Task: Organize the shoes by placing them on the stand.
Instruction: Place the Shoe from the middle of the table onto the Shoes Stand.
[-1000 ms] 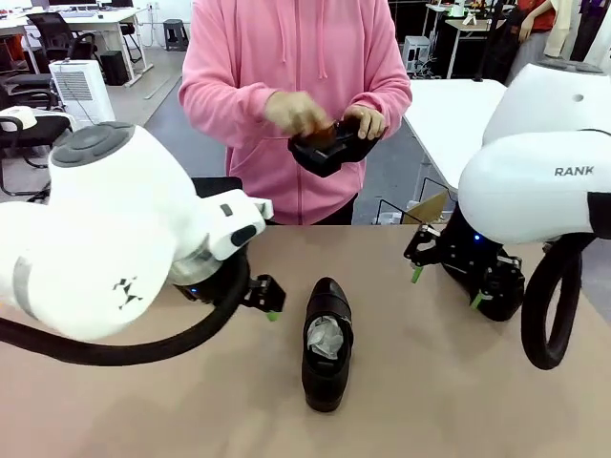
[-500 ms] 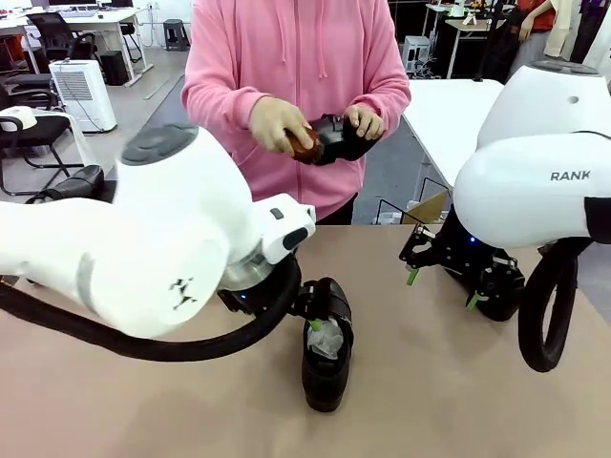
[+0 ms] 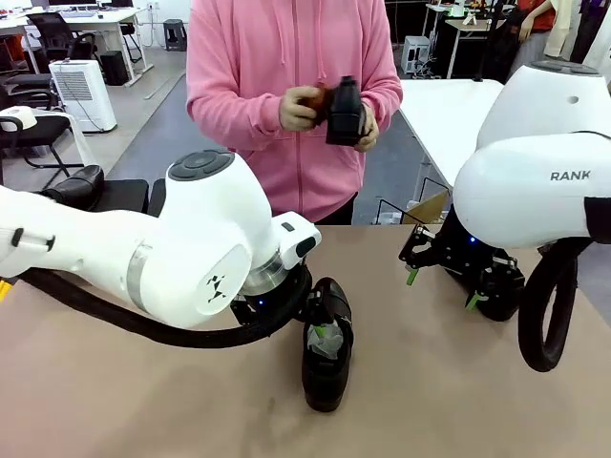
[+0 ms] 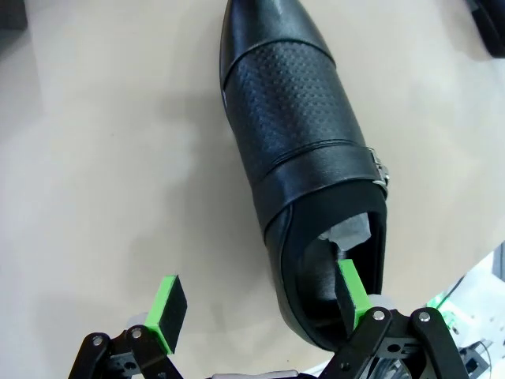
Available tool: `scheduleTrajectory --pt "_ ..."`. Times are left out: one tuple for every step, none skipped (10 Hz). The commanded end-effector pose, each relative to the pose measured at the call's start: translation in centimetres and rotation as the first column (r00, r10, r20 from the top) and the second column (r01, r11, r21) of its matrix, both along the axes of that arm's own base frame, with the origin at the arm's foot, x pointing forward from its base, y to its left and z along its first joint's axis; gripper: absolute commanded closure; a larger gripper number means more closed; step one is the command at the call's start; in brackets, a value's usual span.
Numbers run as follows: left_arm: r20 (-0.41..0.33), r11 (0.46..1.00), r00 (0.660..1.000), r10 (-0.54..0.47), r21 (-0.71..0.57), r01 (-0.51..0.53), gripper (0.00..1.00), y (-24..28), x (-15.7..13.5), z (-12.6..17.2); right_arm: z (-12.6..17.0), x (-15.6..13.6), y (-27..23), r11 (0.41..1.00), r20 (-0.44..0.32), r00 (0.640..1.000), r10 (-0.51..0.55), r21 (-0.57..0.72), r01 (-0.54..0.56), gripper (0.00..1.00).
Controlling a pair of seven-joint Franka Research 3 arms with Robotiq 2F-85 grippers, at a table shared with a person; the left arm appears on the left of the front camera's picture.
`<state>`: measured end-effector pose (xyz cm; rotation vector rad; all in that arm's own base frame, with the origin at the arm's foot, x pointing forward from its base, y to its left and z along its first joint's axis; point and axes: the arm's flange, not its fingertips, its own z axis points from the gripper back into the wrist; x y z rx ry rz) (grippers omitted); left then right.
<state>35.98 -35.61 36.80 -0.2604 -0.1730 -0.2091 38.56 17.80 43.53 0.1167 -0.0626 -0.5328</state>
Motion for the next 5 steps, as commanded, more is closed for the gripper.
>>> scheduleTrajectory --pt "-0.068 0.998 0.996 0.05 0.049 -0.047 0.03 -1.4 0.5 -0.8 0.3 0.3 0.0 1.0 0.005 1.0 0.021 0.007 -0.021 0.0" --pt "-0.067 0.999 0.997 0.027 0.043 -0.024 0.03 -1.7 0.5 -1.2 0.3 0.3 0.0 1.0 0.005 1.0 0.021 0.007 -0.021 0.0" --pt "-0.065 0.999 0.998 0.02 0.04 -0.017 0.08 -1.8 0.5 -1.4 0.3 0.3 0.0 1.0 0.005 1.0 0.021 0.007 -0.021 0.0" --pt "-0.075 0.999 0.997 0.017 0.046 -0.014 0.17 -1.9 0.7 -1.9 0.3 0.3 0.0 1.0 0.005 1.0 0.021 0.007 -0.021 0.0" --pt "-0.09 0.998 0.996 0.02 0.054 -0.015 0.27 -1.9 0.8 -2.4 0.3 0.3 0.0 1.0 0.005 1.0 0.021 0.007 -0.021 0.0"
